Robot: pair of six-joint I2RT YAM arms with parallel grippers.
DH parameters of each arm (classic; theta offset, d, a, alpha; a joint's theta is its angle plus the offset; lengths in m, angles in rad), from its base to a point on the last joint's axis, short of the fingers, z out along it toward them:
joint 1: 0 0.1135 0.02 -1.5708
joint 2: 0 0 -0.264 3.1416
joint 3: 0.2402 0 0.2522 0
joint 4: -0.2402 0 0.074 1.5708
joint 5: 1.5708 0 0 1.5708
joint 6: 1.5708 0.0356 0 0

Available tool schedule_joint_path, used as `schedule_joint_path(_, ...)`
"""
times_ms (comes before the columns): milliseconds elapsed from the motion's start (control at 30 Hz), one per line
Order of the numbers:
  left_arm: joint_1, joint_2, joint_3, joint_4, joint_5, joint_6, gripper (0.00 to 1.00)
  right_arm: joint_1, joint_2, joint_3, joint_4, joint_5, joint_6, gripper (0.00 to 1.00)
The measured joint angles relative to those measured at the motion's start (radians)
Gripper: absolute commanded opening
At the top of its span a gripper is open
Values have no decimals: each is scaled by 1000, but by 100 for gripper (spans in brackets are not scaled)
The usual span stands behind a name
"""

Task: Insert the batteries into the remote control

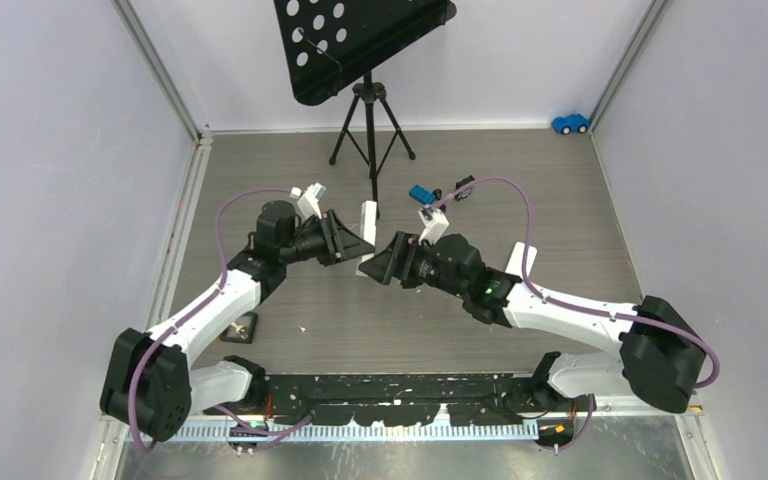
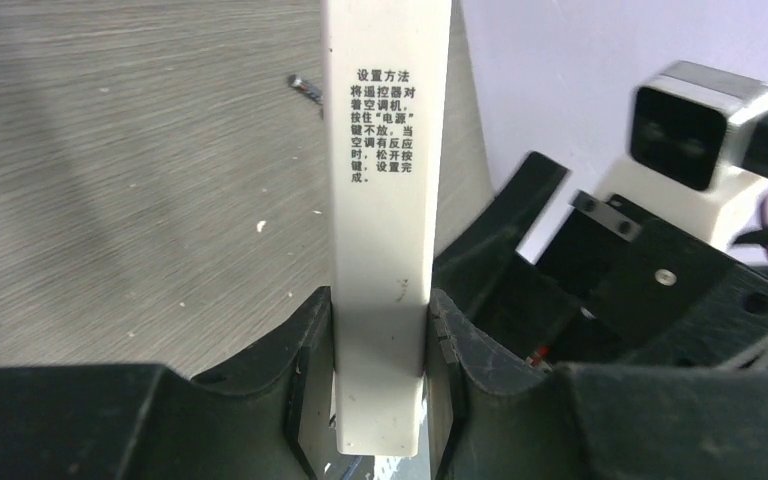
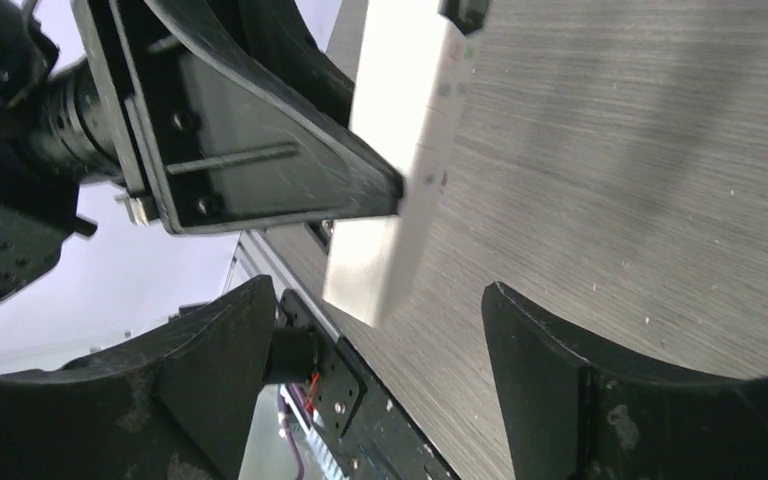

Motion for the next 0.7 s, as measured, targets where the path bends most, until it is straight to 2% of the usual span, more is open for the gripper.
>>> schedule_joint_path(200, 0, -2, 32, -116, -103, 10, 0, 48, 124, 168, -105, 126, -8, 58)
schedule_joint_path(433, 0, -8, 60, -211, -190, 19, 1, 74, 248, 270, -204, 221, 12, 39)
schedule_joint_path(500, 0, -8, 60, -229, -201, 19, 14, 81, 255, 277, -206, 225, 19, 28)
schedule_joint_path(600, 0, -10, 63, -241, -213, 22, 54, 84, 254, 269, -196, 228, 18, 14)
schedule_joint_path(700, 0, -14, 65, -250, -211, 32, 81, 83, 250, 235, -148, 213, 6, 8)
